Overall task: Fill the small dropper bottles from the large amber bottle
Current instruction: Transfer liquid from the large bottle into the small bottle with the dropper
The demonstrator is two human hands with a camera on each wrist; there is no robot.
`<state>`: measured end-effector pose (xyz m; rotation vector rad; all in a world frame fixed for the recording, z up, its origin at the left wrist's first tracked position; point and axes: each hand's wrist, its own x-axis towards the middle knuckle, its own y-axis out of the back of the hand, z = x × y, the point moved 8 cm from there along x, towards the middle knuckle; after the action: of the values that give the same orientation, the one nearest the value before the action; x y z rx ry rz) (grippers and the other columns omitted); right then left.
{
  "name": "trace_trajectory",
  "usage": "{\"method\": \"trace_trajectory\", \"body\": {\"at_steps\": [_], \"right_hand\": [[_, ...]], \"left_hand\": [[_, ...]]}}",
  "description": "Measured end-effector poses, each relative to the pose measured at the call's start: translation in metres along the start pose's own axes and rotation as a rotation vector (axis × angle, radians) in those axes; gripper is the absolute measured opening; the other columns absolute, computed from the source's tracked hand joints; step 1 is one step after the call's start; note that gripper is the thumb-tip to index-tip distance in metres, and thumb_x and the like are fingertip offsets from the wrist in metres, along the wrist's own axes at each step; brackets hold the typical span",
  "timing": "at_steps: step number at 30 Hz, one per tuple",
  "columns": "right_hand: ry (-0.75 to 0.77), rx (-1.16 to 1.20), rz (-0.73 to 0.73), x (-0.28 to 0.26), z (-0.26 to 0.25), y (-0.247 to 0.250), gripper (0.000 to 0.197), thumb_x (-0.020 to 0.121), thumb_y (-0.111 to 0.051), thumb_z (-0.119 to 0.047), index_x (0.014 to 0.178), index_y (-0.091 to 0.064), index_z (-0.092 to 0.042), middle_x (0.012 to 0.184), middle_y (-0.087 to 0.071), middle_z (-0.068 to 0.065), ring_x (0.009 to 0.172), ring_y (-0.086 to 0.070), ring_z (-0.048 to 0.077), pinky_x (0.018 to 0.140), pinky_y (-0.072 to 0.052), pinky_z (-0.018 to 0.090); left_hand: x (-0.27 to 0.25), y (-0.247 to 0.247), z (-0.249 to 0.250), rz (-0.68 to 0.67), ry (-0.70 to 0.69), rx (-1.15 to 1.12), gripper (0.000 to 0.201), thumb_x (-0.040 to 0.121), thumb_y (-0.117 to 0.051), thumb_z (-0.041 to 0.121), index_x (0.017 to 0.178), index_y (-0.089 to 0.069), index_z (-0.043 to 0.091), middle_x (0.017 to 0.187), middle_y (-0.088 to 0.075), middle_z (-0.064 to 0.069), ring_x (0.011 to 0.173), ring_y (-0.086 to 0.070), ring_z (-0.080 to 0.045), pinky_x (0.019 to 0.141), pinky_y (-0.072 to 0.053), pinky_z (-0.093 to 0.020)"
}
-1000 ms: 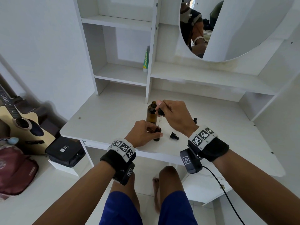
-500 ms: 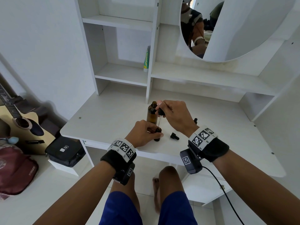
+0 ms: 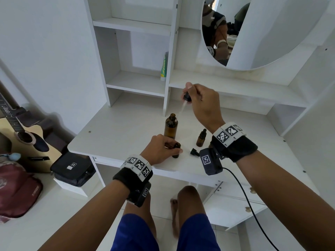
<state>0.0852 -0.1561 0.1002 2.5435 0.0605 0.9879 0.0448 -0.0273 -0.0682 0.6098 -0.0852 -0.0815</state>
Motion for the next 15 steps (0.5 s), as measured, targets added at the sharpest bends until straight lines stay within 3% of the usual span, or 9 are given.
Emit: {"method": "trace_trajectory", "body": {"at_steps": [5,7,11,13,15], "right_hand": [[0.015,0.014,0.069,0.016,0.000,-0.001,0.040,0.103,-0.046,-0.037,0.093,-0.071,-0.007,0.078,-0.073,0.000,0.075,-0.071,0.012,0.077,-0.058,0.042],[0.031,0.001,0.059,0.016,0.001,-0.006,0.041,0.103,-0.045,-0.036,0.092,-0.070,-0.005,0.078,-0.072,0.000,0.075,-0.070,0.013,0.077,-0.058,0.042],[0.035,-0.022,-0.011,0.011,0.008,-0.020,0.043,0.104,-0.044,-0.033,0.084,-0.069,-0.005,0.076,-0.070,0.001,0.073,-0.067,0.012,0.075,-0.057,0.037],[-0.001,-0.069,-0.090,0.008,0.016,-0.031,0.043,0.104,-0.044,-0.032,0.084,-0.069,-0.004,0.076,-0.070,0.001,0.072,-0.066,0.009,0.073,-0.055,0.029],[-0.035,-0.125,-0.188,0.003,0.024,-0.043,0.041,0.104,-0.045,-0.031,0.087,-0.071,-0.004,0.073,-0.067,-0.006,0.068,-0.062,-0.006,0.064,-0.045,0.009]], "left_hand": [[0.000,0.000,0.000,-0.005,0.001,-0.004,0.030,0.078,-0.079,0.037,0.102,-0.077,0.020,0.095,-0.074,0.003,0.085,-0.067,-0.005,0.075,-0.048,-0.012],[0.000,-0.001,-0.001,-0.005,0.005,-0.019,0.030,0.078,-0.079,0.037,0.102,-0.077,0.019,0.095,-0.074,0.002,0.086,-0.068,-0.007,0.079,-0.051,-0.017],[0.000,-0.001,-0.001,-0.010,0.003,-0.010,0.031,0.079,-0.078,0.036,0.104,-0.076,0.018,0.096,-0.074,0.003,0.086,-0.068,-0.006,0.077,-0.049,-0.015],[0.000,-0.001,-0.001,-0.011,0.008,-0.010,0.031,0.078,-0.078,0.037,0.103,-0.077,0.019,0.096,-0.074,0.002,0.086,-0.068,-0.006,0.078,-0.050,-0.016],[-0.001,-0.001,-0.001,-0.010,0.011,-0.013,0.030,0.078,-0.078,0.037,0.103,-0.077,0.019,0.096,-0.074,0.003,0.086,-0.067,-0.006,0.076,-0.049,-0.014]]}}
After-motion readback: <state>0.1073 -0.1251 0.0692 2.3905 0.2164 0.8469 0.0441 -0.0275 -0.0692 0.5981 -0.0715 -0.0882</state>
